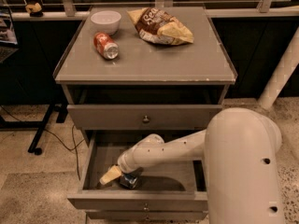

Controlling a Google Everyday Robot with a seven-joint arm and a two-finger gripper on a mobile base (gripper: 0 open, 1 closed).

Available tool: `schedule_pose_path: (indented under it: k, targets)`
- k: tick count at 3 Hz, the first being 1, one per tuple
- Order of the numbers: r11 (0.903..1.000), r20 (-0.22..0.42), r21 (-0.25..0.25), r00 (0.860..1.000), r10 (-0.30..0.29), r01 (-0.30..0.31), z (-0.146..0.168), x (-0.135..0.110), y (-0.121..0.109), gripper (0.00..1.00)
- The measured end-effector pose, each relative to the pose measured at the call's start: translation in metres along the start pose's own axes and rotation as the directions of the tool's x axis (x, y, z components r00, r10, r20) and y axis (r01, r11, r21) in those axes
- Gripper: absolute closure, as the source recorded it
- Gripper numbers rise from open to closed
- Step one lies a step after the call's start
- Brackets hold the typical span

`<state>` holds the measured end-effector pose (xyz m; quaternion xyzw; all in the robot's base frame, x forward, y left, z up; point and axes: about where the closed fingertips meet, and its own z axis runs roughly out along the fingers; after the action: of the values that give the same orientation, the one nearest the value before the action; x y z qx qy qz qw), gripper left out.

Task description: Pick redbull can from middle drawer and place on counter

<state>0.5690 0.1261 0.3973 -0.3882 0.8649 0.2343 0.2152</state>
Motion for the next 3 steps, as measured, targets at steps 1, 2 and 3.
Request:
schedule_pose_path:
  k: [1,2,3]
  targets:
    - [0.9987,0.025,0.031,0.999,0.039,-0.040,0.010,0.013,-0.014,0.00]
    - [0.9955,0.051,0.055,0.996,0.075,-0.077,0.014,0.019,-0.035,0.00]
    - [0.9939,0.068,0.055,0.993,0.091,-0.095,0.019,0.025,-0.042,0.00]
